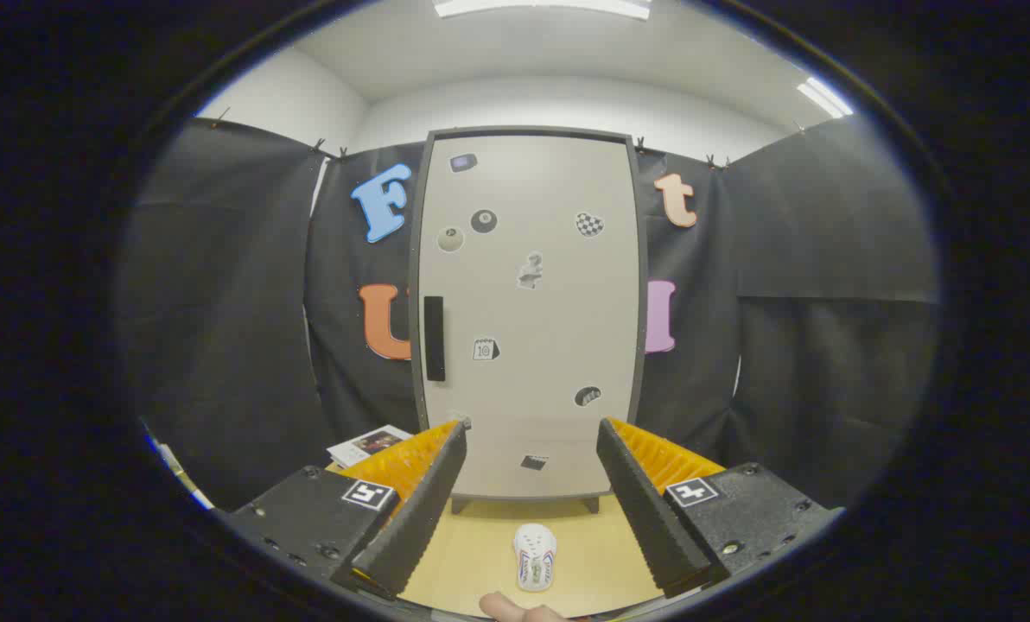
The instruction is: Open the shoe cabinet door, grab the shoes and put them into the shoe cabinet, then close the shoe cabinet door.
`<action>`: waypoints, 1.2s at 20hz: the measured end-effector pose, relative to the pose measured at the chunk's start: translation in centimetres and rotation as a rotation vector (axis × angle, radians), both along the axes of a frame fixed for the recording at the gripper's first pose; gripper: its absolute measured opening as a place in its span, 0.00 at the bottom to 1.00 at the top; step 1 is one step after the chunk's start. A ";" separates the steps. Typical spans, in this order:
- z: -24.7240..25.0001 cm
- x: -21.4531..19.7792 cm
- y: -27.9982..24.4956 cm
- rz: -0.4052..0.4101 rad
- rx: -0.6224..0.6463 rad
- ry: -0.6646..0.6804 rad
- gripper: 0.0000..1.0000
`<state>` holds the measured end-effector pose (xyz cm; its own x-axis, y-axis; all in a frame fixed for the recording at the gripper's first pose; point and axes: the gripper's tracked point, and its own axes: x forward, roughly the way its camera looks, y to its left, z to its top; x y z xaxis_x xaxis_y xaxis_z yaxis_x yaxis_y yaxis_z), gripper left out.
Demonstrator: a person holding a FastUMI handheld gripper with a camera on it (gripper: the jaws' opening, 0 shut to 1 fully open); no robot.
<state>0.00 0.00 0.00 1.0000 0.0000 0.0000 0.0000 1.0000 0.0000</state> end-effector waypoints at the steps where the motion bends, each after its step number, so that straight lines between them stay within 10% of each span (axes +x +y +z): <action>1: 0.0 0.0 0.0 -0.002 -0.001 0.000 0.99; 14: 1.0 1.4 -1.1 -0.017 -0.008 -0.060 0.99; 24: 4.0 10.4 2.9 0.068 -0.029 -0.156 0.99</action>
